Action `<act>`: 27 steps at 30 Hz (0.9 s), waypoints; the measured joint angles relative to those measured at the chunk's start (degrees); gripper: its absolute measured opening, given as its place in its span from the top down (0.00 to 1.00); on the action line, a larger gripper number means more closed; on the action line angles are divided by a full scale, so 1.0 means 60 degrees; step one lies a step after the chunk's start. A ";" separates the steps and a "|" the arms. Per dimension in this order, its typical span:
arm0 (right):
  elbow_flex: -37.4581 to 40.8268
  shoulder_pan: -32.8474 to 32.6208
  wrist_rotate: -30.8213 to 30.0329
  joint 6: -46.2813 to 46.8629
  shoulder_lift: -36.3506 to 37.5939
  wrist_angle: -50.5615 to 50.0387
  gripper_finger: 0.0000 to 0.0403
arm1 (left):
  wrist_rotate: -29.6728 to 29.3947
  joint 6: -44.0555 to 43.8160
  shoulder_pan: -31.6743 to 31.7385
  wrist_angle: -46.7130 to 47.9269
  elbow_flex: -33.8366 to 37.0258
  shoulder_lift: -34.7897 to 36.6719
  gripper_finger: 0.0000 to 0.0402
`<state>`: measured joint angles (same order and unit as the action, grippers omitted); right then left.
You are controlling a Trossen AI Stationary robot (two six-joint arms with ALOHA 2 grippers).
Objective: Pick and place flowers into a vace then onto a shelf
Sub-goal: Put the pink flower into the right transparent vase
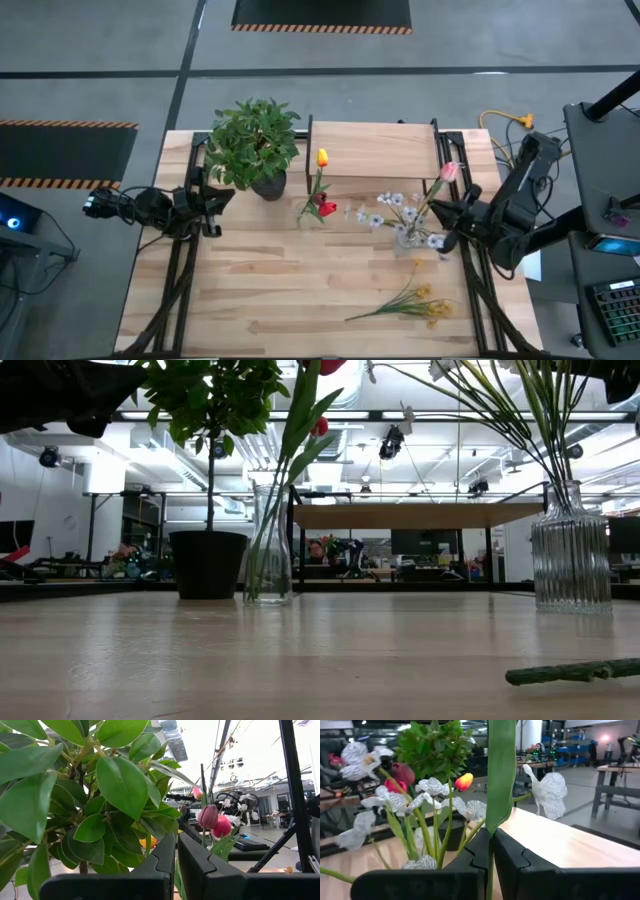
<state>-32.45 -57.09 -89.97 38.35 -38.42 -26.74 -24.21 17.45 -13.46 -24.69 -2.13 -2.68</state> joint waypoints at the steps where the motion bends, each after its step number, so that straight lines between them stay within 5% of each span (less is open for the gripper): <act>1: 0.0000 0.0078 0.0000 0.0155 -0.0065 0.0000 0.97 | 0.0000 0.0000 -0.0002 -0.0001 0.0000 0.0000 0.99; 27: -0.0299 0.0337 -0.0001 0.0865 -0.1304 0.0342 0.97 | 0.0001 0.0000 -0.0002 -0.0001 0.0000 0.0000 0.99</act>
<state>-34.24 -55.07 -89.98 43.54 -46.25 -24.69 -24.20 17.45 -13.47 -24.69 -2.13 -2.68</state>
